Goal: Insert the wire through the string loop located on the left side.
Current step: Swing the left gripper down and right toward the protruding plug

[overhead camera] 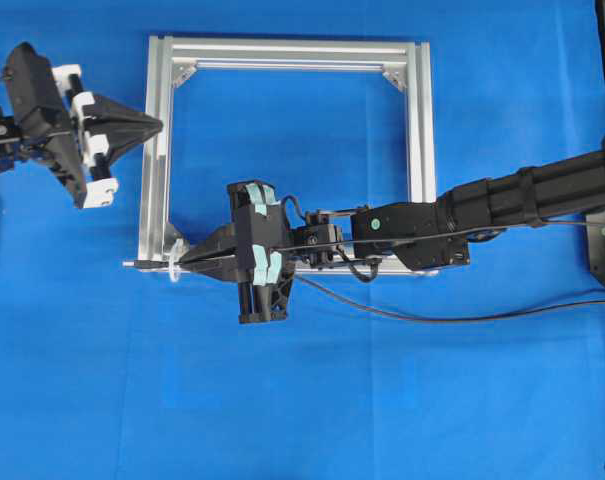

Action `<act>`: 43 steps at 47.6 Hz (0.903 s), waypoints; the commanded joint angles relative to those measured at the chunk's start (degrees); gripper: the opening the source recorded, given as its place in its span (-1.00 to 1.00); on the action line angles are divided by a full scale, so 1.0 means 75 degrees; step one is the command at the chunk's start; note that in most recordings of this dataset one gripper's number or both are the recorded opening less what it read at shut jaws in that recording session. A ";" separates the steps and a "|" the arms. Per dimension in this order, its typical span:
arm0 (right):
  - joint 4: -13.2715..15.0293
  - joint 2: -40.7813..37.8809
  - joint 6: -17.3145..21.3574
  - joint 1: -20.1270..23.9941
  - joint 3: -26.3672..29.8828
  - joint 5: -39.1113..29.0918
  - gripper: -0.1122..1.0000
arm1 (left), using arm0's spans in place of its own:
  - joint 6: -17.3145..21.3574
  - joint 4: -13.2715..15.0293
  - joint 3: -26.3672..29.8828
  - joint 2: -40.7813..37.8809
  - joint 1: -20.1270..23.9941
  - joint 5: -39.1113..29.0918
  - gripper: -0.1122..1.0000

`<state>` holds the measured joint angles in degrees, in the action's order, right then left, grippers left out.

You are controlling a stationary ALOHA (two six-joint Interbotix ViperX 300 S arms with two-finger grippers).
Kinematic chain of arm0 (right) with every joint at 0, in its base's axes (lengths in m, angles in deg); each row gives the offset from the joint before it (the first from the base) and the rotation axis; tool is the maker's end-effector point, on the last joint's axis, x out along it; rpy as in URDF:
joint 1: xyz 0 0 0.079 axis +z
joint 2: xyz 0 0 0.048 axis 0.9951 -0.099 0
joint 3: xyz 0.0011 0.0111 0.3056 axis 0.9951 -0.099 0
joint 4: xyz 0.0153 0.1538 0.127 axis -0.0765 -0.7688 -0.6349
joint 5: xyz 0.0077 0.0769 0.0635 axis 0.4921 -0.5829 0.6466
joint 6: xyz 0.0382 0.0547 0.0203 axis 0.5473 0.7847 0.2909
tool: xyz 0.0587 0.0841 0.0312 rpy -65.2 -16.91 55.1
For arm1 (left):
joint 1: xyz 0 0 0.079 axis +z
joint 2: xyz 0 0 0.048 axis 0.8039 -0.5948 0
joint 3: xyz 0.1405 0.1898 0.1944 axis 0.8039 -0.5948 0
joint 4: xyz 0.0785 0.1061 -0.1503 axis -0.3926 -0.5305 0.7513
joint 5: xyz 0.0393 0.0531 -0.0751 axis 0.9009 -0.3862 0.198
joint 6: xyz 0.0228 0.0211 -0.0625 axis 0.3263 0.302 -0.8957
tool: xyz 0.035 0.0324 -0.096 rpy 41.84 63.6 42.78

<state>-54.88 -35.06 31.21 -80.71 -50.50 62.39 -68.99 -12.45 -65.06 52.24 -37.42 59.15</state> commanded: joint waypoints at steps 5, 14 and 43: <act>0.0000 0.0141 0.0000 -0.0012 0.0059 0.0035 -0.80 | -0.0012 -0.0023 -0.0188 0.0293 0.0012 0.0035 -0.80; 0.0012 0.0141 0.0000 -0.0012 0.0070 0.0035 -0.80 | -0.0023 -0.0023 -0.0164 0.0305 -0.0387 0.0035 -0.80; 0.0012 0.0141 0.0000 -0.0012 0.0070 0.0070 -0.80 | -0.0012 -0.0023 -0.0352 0.0586 -0.2918 0.0035 -0.80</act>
<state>-54.88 -35.06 31.30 -80.71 -50.50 62.48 -69.08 -12.54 -68.40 56.28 -58.86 59.15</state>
